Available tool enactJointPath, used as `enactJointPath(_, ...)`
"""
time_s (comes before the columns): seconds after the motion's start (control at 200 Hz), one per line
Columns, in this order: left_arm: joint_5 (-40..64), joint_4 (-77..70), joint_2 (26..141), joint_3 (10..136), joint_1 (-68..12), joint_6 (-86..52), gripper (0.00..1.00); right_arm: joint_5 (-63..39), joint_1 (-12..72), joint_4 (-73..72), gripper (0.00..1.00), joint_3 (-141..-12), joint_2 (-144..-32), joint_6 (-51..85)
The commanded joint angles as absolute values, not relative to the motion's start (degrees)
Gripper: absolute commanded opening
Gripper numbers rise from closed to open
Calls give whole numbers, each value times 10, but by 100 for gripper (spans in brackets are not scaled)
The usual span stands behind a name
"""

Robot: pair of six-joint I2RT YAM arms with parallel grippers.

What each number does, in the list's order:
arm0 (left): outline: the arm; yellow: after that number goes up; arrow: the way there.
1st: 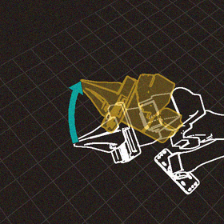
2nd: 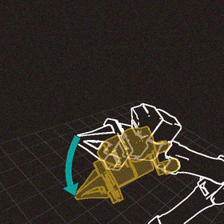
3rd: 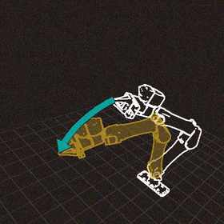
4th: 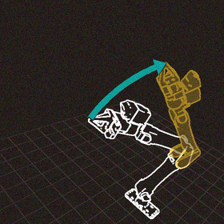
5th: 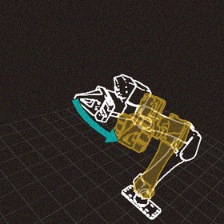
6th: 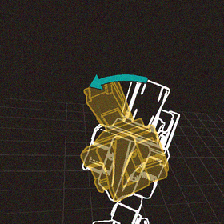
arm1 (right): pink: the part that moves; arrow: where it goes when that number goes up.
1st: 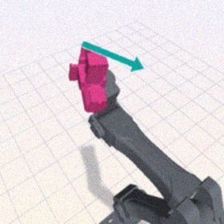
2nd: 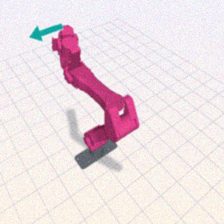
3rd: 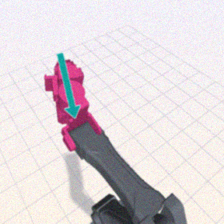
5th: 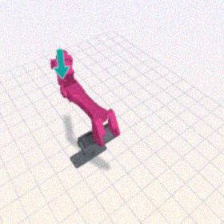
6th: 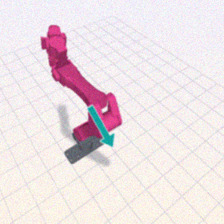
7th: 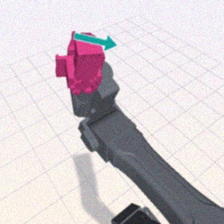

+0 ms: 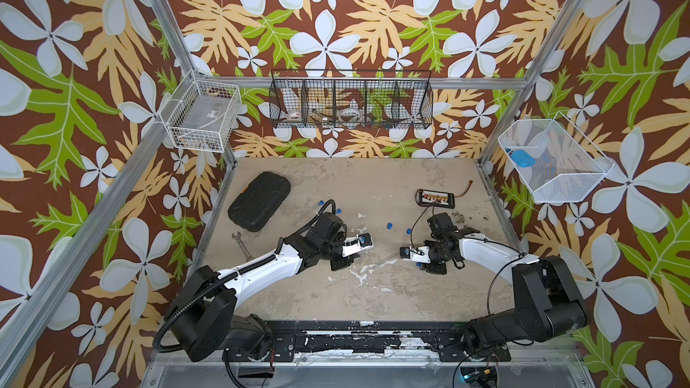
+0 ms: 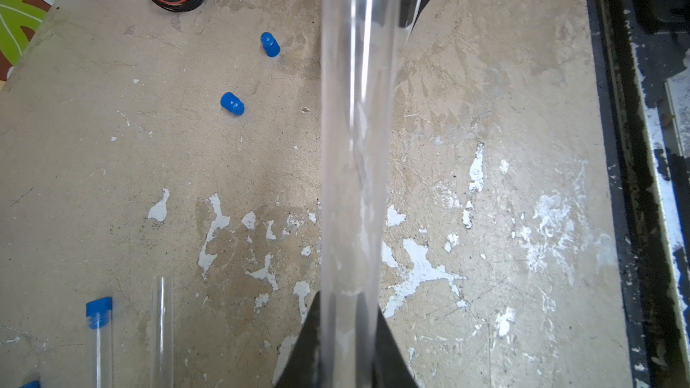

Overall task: Insert stoppers into test tubes
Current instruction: Pick up the stopper from the center of the board.

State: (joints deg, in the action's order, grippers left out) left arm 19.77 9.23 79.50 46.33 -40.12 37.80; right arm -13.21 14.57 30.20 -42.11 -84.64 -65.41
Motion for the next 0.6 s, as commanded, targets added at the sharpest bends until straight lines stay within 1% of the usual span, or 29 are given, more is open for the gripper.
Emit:
enactJointPath(0.0,202,104,796,468,-401,381,0,-133,146,311,29,-418,-848,-658)
enactJointPath(0.39,200,105,795,466,-401,385,0,-126,147,316,20,-423,-843,-654)
enactJointPath(0.596,192,105,794,465,-400,390,0,-135,164,336,19,-436,-811,-629)
